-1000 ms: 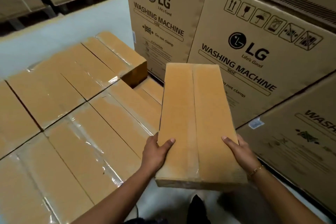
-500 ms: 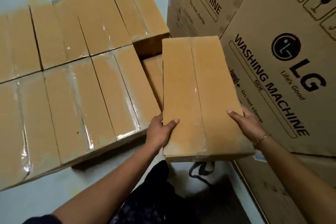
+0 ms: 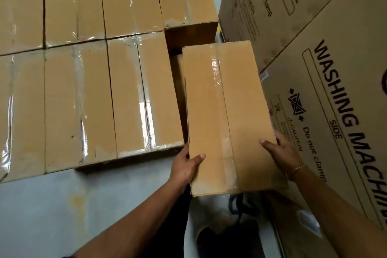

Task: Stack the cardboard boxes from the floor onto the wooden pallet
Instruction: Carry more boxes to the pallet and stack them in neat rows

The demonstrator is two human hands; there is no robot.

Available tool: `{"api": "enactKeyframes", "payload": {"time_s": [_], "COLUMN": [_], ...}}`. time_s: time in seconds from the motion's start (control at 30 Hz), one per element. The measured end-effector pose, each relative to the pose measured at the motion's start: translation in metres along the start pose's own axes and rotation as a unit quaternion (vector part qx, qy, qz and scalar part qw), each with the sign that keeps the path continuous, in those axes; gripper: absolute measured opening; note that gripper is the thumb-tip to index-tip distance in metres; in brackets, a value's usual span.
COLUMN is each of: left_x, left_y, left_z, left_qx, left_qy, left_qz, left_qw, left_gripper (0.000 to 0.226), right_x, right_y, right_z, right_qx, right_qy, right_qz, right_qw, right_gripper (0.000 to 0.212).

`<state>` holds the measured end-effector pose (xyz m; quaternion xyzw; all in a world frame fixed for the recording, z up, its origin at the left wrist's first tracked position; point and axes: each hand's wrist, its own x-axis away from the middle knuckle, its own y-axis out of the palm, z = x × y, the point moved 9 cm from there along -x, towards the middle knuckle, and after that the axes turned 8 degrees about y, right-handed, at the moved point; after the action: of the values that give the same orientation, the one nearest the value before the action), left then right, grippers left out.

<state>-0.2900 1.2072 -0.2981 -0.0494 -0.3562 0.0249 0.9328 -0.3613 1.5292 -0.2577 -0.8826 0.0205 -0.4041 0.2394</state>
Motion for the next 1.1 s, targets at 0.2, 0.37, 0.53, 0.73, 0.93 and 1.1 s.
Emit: {"api": "enactKeyframes", "payload": {"time_s": [0.2,0.37,0.53,0.73,0.93,1.1], "left_x": [-0.019,-0.038,-0.065,-0.088,-0.075,-0.042], "left_y": [0.023,0.031,0.025,0.015,0.008,0.013], "left_z": [-0.062,-0.103,-0.130,-0.142,-0.131,-0.094], "left_qx": [0.086,0.111,0.112,0.124,-0.024,-0.327], "left_qy": [-0.021,-0.033,-0.029,-0.026,-0.005,0.123], "left_qz": [0.054,0.078,0.101,0.128,0.174,0.180], "left_qw": [0.995,0.990,0.988,0.984,0.984,0.920], "left_gripper": [0.060,0.058,0.060,0.058,0.061,0.087], "right_x": [-0.063,-0.092,-0.111,-0.131,-0.135,-0.129], "right_y": [0.020,0.046,0.072,0.089,0.089,0.085], "right_z": [0.047,0.073,0.092,0.100,0.099,0.092], "right_qx": [0.011,0.015,0.004,-0.010,0.020,0.066], "right_qy": [0.006,-0.003,-0.012,-0.030,-0.037,-0.063], "right_qz": [-0.041,-0.041,-0.027,-0.017,-0.029,-0.053], "right_qw": [0.999,0.999,1.000,0.999,0.999,0.994], "right_gripper": [0.062,0.062,0.080,0.084,0.082,0.085]}}
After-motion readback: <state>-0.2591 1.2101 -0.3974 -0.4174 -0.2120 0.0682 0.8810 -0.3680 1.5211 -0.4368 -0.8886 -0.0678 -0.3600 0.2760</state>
